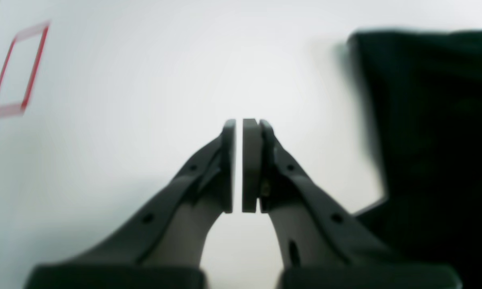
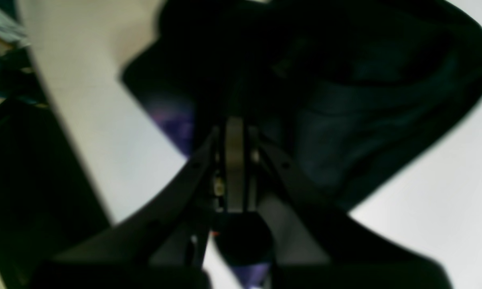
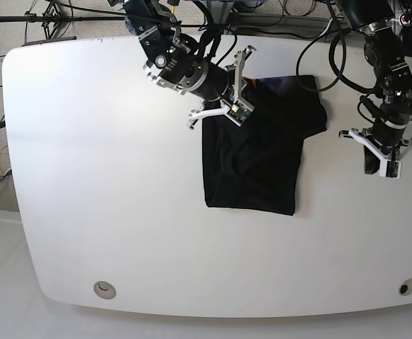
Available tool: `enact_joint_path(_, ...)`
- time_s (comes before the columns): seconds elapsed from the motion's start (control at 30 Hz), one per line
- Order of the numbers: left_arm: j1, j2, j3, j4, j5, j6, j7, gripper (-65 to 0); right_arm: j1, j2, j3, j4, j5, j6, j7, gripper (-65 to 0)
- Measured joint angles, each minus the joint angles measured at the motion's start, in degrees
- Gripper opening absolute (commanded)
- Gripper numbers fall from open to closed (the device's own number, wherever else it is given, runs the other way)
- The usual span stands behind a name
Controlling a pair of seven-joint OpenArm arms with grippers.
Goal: Fold the T-shirt properly
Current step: 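Lift the left gripper away and move the right gripper to the bundle's collar end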
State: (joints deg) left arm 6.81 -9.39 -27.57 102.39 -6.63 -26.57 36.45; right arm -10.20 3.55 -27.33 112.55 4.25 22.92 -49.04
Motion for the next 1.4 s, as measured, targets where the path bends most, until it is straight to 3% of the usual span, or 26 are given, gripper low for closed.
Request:
enact_joint_path(0.47,2.97,-0.20,-7.34,-0.07,0.13,0.20,0.83,-63.4,8.72,-1.03,-1.20,-19.65,0.94,0.13,1.27,-64.2)
enact_joint_path(0.77,2.71,-1.33,-7.21,-0.11,-0.02,-0.20,3.41,-63.4,14.64,-4.50,-1.44,-29.46,1.51,0.22,5.99,-64.2)
enact_joint_path(1.13,2.69,-1.29,-7.19,-0.11,-0.26,-0.22,3.41,-63.4,18.34,-4.72,-1.40,-35.56,2.62,0.68,11.34,-64.2)
enact_joint_path(1.4,2.56,-1.38,-3.65,-0.07,-0.24,0.39,3.50,-63.4,17.79,-4.50,-1.40,-32.28,1.60,0.22,9.66,-64.2)
